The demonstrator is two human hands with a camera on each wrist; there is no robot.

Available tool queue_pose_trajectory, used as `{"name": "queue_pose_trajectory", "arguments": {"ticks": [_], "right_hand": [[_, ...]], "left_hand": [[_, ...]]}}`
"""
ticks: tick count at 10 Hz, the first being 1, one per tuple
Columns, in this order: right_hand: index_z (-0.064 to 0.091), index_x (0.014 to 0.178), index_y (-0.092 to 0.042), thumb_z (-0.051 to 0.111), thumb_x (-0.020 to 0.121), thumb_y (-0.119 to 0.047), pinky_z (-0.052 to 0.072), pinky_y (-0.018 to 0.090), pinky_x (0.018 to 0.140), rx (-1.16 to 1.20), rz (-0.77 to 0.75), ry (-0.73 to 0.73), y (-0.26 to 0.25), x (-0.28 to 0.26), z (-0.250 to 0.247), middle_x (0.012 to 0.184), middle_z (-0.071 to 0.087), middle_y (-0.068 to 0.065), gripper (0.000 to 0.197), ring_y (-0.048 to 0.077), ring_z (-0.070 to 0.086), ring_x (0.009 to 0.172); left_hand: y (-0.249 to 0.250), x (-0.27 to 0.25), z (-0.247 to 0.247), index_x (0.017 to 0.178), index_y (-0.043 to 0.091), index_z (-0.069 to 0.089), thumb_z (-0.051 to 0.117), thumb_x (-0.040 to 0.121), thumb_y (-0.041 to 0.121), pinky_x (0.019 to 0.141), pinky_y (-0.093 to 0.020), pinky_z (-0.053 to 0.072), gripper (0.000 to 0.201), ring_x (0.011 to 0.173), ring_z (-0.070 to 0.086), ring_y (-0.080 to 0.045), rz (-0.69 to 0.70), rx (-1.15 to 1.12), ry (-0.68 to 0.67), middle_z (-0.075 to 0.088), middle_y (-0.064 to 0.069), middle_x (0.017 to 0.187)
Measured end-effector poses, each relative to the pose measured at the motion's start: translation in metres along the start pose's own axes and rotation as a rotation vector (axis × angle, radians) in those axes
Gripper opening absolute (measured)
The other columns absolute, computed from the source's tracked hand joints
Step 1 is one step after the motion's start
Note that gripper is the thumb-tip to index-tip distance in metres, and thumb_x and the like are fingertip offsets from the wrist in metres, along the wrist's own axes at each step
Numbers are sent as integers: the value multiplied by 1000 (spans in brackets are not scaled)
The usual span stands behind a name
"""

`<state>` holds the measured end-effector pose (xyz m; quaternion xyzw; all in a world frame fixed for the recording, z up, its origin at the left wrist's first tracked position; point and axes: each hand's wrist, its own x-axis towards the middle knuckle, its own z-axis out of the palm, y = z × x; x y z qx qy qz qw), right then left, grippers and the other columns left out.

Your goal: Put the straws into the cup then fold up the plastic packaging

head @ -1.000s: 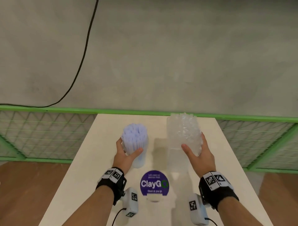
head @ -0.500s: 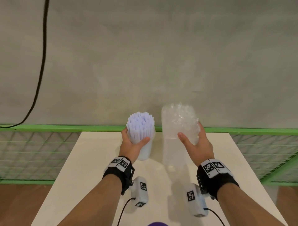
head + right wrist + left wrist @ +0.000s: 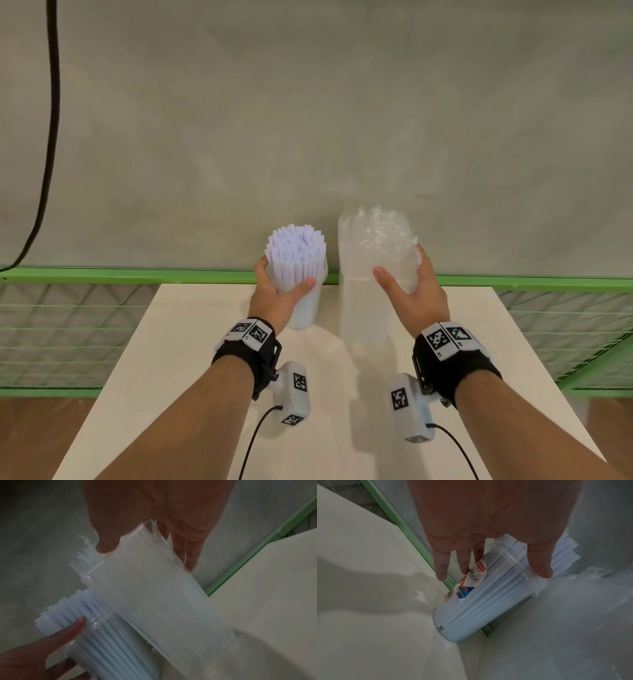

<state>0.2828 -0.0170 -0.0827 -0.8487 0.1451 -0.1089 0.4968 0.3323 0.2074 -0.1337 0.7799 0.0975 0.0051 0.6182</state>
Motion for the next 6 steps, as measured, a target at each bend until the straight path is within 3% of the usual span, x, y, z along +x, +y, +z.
{"name": "queue_pose_trajectory", "arguments": {"ticks": [2,3,4,5,6], "right_hand": [[18,154,-34,68,81,-58,26,27,109,4,-2,8,1,2,1,153,40,-3,92,22,35,141],[18,154,-34,68,80,-60,28,29,110,6,-7,11,2,3,2,154,38,-4,93,21,36,141],[12,155,-32,69,78,-59,24,28,113,22,-20,0,1,3,3,159,28,-5,100,16,28,145],[-1,156,-27,74,69,-61,13,32,120,74,-45,23,-6,3,-1,164,1,-9,120,9,6,150],[-4,156,-27,69,54,-78,11,43,122,-65,-68,27,-22,-3,-14,164,-7,-10,135,11,0,150]], "left_hand": [[0,-1,0,136,39,25,83,69,47,96,-44,50,89,107,63,-30,-5,11,10,61,8,124],[2,-1,-1,142,39,20,84,66,49,98,-43,48,99,108,63,-32,-21,32,8,53,10,130],[4,0,-3,147,44,5,90,46,56,106,-47,43,133,126,53,-31,-27,32,-6,35,7,151],[20,-7,-9,150,39,-11,92,43,54,119,-49,23,149,149,13,-23,-18,133,53,-2,7,163],[45,-27,-22,150,39,-17,83,51,65,120,-52,13,143,151,-3,-22,57,362,121,-19,4,162]]}}
